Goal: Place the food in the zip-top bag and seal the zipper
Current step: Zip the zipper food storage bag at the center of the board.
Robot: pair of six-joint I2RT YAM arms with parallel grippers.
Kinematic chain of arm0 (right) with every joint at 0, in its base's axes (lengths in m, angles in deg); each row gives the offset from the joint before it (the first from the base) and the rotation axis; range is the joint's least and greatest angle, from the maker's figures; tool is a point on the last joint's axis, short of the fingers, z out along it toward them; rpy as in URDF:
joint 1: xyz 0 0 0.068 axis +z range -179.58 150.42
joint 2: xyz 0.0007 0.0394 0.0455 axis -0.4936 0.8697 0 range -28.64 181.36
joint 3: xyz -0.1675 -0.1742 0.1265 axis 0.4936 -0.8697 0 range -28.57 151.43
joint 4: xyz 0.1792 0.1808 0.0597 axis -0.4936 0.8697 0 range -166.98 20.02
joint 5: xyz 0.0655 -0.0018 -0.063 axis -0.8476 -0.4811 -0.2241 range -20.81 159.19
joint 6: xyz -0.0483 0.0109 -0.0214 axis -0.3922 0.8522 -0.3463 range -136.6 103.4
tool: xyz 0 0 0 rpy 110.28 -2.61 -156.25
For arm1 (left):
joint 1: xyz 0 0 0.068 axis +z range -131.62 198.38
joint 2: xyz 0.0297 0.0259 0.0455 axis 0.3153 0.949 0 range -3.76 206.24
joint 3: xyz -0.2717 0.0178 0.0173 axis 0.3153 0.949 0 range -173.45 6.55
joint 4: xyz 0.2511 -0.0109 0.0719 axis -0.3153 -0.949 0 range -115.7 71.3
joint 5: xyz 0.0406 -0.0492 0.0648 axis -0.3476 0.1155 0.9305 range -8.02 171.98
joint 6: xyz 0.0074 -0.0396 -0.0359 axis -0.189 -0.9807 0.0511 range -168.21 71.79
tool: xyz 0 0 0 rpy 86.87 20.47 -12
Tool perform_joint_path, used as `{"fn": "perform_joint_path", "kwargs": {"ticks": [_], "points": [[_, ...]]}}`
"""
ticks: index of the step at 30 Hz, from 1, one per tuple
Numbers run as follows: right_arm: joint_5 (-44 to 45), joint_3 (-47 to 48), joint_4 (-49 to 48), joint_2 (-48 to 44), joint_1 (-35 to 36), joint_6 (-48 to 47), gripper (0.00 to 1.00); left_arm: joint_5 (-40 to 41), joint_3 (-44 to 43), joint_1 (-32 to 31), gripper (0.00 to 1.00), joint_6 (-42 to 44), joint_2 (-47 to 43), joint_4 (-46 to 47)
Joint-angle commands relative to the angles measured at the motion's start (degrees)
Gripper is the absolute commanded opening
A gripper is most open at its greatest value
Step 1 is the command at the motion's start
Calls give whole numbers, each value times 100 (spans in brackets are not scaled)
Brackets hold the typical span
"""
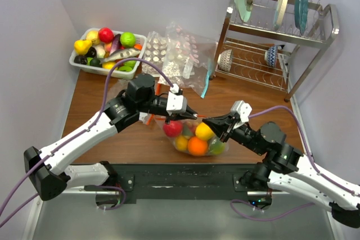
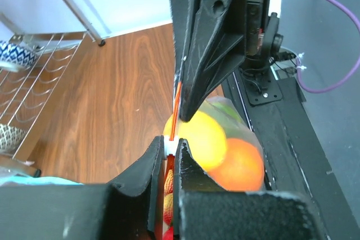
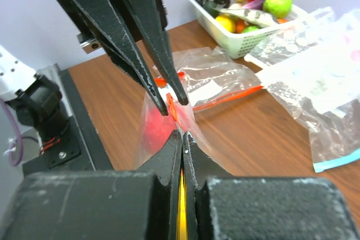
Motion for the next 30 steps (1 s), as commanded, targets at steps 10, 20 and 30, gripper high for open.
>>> {"fn": "perform_joint_path", "kwargs": {"ticks": [10,20,30], "points": [[2932,527,375,-208,-59,8,0,803,529,752,0,-471,-455,-160],[4253,668,525,-129,-59,-203,0,1084,599,805,0,-541,-499,-450],[5773,765,533,82,-67,-388,0,1277,714,867,0,-577,-640,-529]]}}
